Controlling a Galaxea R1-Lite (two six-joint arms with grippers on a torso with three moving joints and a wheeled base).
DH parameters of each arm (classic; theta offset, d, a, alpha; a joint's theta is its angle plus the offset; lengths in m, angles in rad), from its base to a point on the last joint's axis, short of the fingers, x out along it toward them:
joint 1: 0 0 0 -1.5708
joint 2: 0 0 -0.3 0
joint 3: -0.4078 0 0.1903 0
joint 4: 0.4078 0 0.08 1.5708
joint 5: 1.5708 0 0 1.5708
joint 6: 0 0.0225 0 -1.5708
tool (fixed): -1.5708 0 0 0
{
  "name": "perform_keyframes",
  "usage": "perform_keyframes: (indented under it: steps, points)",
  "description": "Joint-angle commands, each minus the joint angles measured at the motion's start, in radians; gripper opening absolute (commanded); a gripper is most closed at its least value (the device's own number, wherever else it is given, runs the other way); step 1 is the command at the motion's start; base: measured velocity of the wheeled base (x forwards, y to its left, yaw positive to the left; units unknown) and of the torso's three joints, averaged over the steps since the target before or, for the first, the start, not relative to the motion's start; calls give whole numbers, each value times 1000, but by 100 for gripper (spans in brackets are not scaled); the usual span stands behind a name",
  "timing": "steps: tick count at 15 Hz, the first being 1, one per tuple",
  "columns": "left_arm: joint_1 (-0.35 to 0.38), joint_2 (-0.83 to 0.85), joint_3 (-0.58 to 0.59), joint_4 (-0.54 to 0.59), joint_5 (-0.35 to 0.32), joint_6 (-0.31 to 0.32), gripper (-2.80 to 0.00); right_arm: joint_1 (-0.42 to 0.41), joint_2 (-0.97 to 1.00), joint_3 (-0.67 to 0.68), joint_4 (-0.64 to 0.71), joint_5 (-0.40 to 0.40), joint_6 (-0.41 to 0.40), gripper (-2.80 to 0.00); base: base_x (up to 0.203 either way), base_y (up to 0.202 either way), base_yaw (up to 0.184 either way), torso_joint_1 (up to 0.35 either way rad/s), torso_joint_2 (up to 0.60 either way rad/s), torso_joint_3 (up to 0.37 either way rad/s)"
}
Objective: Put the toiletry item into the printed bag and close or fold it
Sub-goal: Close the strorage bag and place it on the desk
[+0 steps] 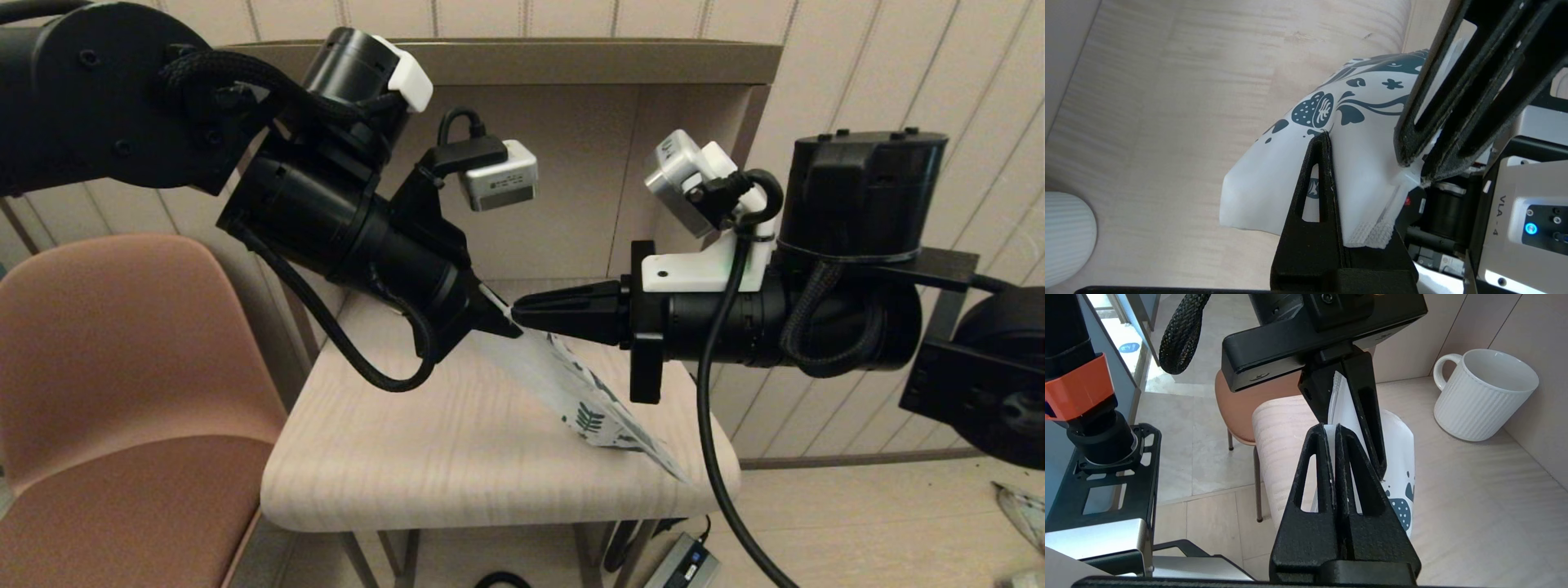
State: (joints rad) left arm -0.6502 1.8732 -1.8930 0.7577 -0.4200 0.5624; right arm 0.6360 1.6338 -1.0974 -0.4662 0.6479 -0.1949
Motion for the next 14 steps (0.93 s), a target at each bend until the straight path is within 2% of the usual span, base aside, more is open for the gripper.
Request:
perform_keyframes:
  steps: [1, 14]
  points:
    - [1, 3, -1, 6, -2, 1, -280, 1, -2, 1, -5, 4, -3, -280, 0, 0, 0, 0, 0, 0]
    - [58, -26, -1, 2, -2, 1, -280, -18, 12, 3, -6, 4, -29, -280, 0, 0, 0, 0, 0, 0]
